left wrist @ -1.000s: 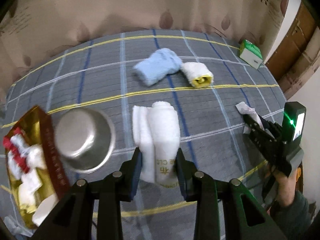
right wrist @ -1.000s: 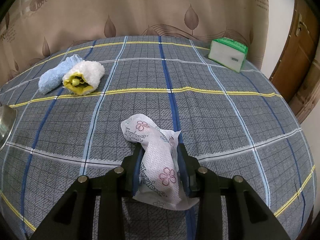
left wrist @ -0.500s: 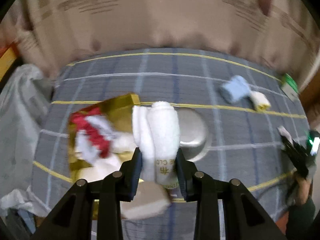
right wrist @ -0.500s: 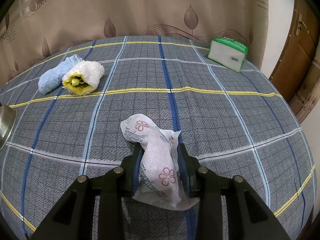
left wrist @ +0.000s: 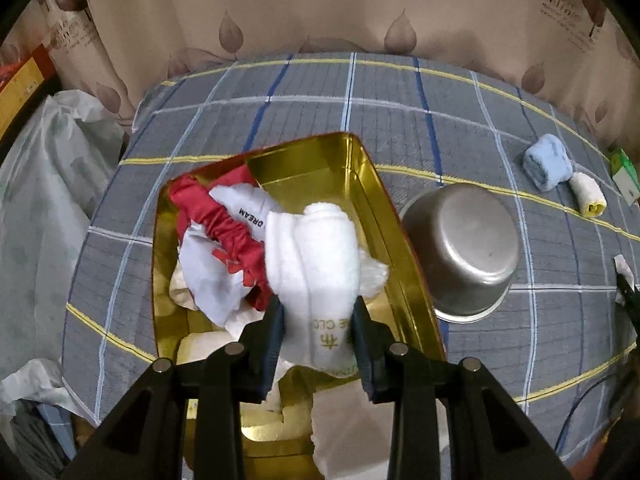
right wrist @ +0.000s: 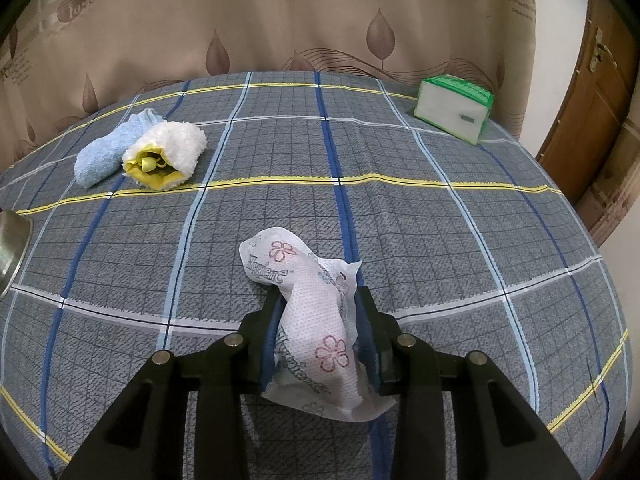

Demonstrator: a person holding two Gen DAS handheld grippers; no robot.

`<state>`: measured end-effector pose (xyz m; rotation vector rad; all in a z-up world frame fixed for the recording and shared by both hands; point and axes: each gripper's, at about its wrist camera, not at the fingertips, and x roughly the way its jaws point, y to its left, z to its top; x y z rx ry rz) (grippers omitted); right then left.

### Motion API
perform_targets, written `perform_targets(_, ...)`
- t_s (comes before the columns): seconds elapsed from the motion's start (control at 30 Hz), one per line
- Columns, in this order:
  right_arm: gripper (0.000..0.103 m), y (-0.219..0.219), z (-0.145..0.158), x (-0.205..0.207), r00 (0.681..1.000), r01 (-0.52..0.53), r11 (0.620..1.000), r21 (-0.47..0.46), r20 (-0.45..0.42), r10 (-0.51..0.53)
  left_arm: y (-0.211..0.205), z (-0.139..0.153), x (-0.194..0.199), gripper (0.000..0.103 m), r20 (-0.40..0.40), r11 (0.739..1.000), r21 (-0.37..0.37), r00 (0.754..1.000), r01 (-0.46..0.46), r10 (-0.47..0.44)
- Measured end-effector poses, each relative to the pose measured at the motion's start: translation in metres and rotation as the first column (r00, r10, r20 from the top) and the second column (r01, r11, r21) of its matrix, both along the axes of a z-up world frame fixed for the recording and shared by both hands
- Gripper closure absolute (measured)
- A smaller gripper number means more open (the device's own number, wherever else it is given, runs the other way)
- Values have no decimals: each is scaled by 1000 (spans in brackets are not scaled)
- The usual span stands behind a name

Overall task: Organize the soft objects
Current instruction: 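Carry the white rolled towel over the gold tray with the left gripper, then lower the white rolled towel into the gold tray and open the left gripper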

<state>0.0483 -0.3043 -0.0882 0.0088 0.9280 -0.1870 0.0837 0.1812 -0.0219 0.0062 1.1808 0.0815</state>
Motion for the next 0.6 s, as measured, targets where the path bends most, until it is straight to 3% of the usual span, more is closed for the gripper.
perform_targets(0.17, 69, 0, 0, 0, 1000, 0, 1000, -1, 0, 0, 2, -10, 4, 65, -23, 1000, 1, 1000, -10, 10)
perform_targets(0.3, 69, 0, 0, 1, 1000, 1, 1000, -1, 0, -1, 3, -13, 5, 55, -32, 1000, -15, 999, -14, 13)
perform_targets(0.6, 67, -4, 0, 0, 1000, 3, 1000, -6, -1, -3, 6, -10, 1, 51, -46, 999, -35, 999, -2, 0)
